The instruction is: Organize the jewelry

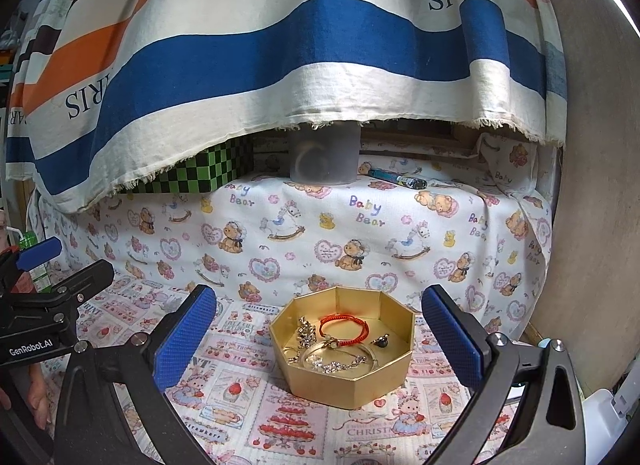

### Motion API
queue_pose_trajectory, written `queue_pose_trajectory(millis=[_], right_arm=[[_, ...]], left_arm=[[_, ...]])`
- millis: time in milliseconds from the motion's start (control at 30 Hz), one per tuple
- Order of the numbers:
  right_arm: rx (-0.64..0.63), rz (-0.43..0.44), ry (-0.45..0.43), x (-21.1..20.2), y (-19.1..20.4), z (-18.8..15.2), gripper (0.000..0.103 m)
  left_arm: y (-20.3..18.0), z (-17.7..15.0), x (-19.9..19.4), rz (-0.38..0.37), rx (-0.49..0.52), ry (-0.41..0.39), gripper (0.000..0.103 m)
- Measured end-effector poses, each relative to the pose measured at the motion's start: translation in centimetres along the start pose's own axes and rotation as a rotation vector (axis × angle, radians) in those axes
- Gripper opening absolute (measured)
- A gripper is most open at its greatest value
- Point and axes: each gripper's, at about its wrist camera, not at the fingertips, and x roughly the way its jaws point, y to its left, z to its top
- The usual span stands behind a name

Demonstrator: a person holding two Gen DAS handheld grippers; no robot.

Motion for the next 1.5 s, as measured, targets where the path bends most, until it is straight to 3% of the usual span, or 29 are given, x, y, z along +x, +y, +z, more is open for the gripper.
queue_pose_trajectory(millis=[1500], right_arm=[[-0.017,0.003,0.017,0.13,0.27,-0.03,0.103]], left_arm=[[0.4,-0.09,0.15,0.025,-0.012,0.022,0.103]])
